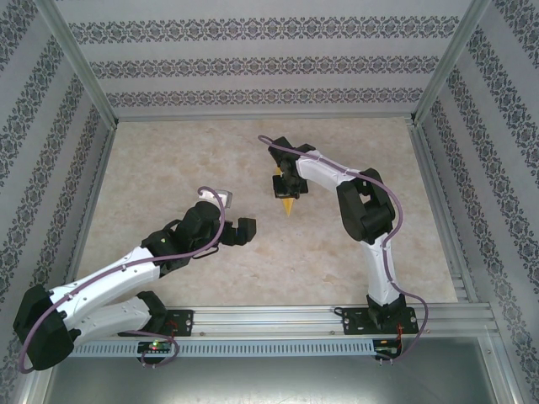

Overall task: Fold a paper plane with a square sheet of paper (fold left side to right side)
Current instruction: Place the paper plane at the center of the table.

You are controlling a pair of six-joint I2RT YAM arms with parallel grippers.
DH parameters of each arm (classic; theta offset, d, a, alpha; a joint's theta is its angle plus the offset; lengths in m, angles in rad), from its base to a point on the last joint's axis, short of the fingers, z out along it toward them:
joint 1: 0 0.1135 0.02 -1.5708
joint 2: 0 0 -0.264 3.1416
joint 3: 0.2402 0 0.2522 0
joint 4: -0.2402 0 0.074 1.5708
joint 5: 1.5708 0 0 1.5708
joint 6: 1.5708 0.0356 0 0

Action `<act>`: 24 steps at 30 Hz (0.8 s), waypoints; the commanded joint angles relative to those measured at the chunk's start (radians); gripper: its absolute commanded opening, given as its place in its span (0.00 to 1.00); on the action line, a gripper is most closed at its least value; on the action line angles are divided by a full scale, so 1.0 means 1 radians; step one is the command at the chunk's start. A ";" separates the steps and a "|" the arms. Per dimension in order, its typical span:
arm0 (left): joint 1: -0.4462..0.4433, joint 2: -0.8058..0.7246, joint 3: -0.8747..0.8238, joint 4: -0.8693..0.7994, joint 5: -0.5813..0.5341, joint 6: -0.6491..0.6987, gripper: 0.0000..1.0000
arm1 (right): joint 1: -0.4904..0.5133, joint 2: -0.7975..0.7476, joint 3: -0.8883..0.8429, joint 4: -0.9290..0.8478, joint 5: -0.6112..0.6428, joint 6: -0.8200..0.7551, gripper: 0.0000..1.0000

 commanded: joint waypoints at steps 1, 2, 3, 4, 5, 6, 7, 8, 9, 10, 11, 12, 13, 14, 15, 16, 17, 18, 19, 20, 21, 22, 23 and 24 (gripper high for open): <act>0.008 -0.017 0.007 -0.030 -0.020 0.021 1.00 | -0.010 0.025 0.016 -0.033 -0.008 -0.021 0.11; 0.009 -0.016 0.007 -0.036 -0.026 0.021 1.00 | -0.010 0.026 0.013 -0.033 -0.012 -0.021 0.12; 0.009 -0.016 0.010 -0.040 -0.031 0.021 1.00 | -0.010 0.028 0.010 -0.033 -0.015 -0.022 0.13; 0.009 -0.016 0.010 -0.043 -0.033 0.021 1.00 | -0.010 0.029 0.009 -0.034 -0.019 -0.023 0.14; 0.009 -0.016 0.012 -0.047 -0.035 0.021 1.00 | -0.008 0.031 0.006 -0.033 -0.021 -0.023 0.15; 0.009 -0.017 0.012 -0.051 -0.038 0.021 1.00 | -0.007 0.030 0.004 -0.034 -0.021 -0.023 0.16; 0.009 -0.016 0.013 -0.053 -0.040 0.021 1.00 | -0.007 0.029 0.002 -0.034 -0.021 -0.023 0.17; 0.009 -0.017 0.014 -0.057 -0.044 0.021 1.00 | -0.005 0.026 0.000 -0.033 -0.019 -0.023 0.18; 0.009 -0.016 0.015 -0.063 -0.046 0.021 1.00 | -0.005 0.025 -0.002 -0.036 -0.018 -0.026 0.20; 0.009 -0.017 0.015 -0.063 -0.048 0.023 1.00 | -0.004 0.021 -0.001 -0.039 -0.018 -0.026 0.20; 0.009 -0.017 0.017 -0.065 -0.050 0.023 1.00 | -0.002 0.017 -0.001 -0.040 -0.017 -0.028 0.21; 0.009 -0.017 0.018 -0.065 -0.051 0.023 1.00 | -0.002 0.014 -0.001 -0.044 -0.015 -0.030 0.22; 0.009 -0.016 0.018 -0.066 -0.054 0.023 1.00 | 0.000 0.008 -0.001 -0.047 -0.011 -0.031 0.23; 0.009 -0.016 0.018 -0.066 -0.059 0.021 1.00 | 0.001 0.003 0.000 -0.052 -0.001 -0.033 0.23; 0.009 -0.016 0.017 -0.069 -0.068 0.014 1.00 | 0.003 -0.002 0.001 -0.057 0.007 -0.036 0.25; 0.009 -0.012 0.018 -0.074 -0.080 0.006 1.00 | 0.005 -0.008 0.002 -0.061 0.014 -0.038 0.25; 0.009 -0.007 0.024 -0.085 -0.094 -0.003 1.00 | 0.007 -0.016 0.002 -0.068 0.020 -0.039 0.26; 0.009 0.000 0.034 -0.097 -0.105 -0.010 1.00 | 0.009 -0.025 0.003 -0.073 0.026 -0.043 0.28; 0.008 0.007 0.041 -0.107 -0.112 -0.012 1.00 | 0.010 -0.034 0.002 -0.079 0.029 -0.044 0.29; 0.009 0.014 0.049 -0.115 -0.118 -0.017 1.00 | 0.012 -0.044 0.000 -0.085 0.032 -0.045 0.30; 0.010 0.019 0.053 -0.117 -0.122 -0.018 1.00 | 0.015 -0.058 -0.001 -0.093 0.034 -0.047 0.33; 0.010 0.023 0.057 -0.116 -0.121 -0.018 1.00 | 0.019 -0.071 -0.003 -0.101 0.037 -0.049 0.35; 0.013 0.026 0.059 -0.114 -0.121 -0.021 1.00 | 0.025 -0.092 -0.008 -0.109 0.044 -0.051 0.37; 0.016 0.026 0.061 -0.111 -0.119 -0.022 1.00 | 0.032 -0.116 -0.019 -0.115 0.056 -0.051 0.40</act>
